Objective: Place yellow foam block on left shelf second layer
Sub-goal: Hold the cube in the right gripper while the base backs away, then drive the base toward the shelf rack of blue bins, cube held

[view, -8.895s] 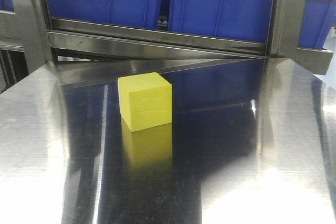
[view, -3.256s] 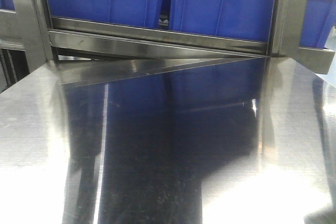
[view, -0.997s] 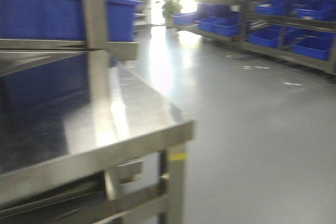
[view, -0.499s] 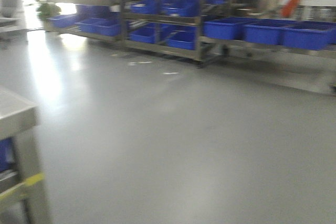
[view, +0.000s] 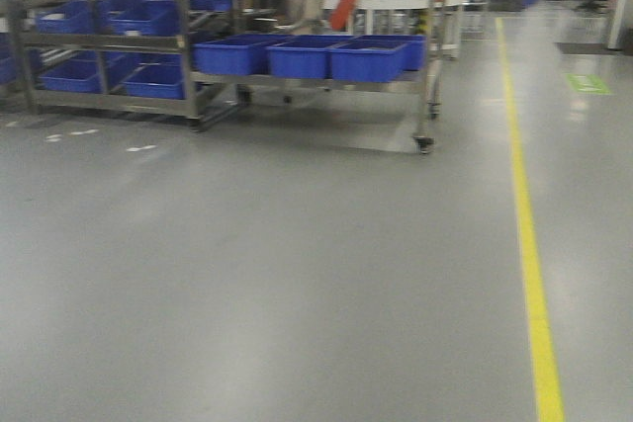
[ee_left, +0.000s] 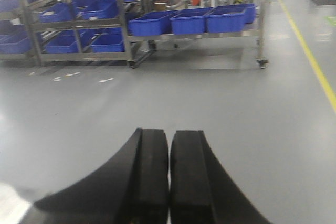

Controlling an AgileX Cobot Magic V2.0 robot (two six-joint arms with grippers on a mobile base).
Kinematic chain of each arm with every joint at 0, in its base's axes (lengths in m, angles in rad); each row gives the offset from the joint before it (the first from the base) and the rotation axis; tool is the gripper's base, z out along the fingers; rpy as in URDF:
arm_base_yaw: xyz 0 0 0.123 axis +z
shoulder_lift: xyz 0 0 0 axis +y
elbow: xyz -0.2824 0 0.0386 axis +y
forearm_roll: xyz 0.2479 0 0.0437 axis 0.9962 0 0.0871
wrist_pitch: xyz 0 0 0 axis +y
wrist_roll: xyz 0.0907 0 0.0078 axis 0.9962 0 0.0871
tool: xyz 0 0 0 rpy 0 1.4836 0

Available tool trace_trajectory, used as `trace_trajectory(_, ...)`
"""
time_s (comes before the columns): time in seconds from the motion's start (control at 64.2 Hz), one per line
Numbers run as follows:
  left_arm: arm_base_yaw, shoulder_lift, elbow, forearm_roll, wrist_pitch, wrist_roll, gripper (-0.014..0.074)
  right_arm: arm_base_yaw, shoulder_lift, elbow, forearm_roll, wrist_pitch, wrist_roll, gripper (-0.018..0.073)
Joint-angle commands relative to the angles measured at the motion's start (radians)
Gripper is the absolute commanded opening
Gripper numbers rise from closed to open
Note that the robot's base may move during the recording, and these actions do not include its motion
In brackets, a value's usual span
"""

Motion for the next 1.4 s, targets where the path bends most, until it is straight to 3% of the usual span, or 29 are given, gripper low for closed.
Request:
trace_trajectory(0.0,-0.007,-0.014,0.026,-0.003,-0.088,-0.004,0.0136,-0.005,0.020,-0.027,-0.024,-0.090,-0.010,0.0330)
trace_trajectory(1.386,-0.005,-0.014,0.026,-0.003,-0.086,-0.004,0.0136,-0.005,0.023,-0.027,-0.024,-0.091,-0.010,0.0330)
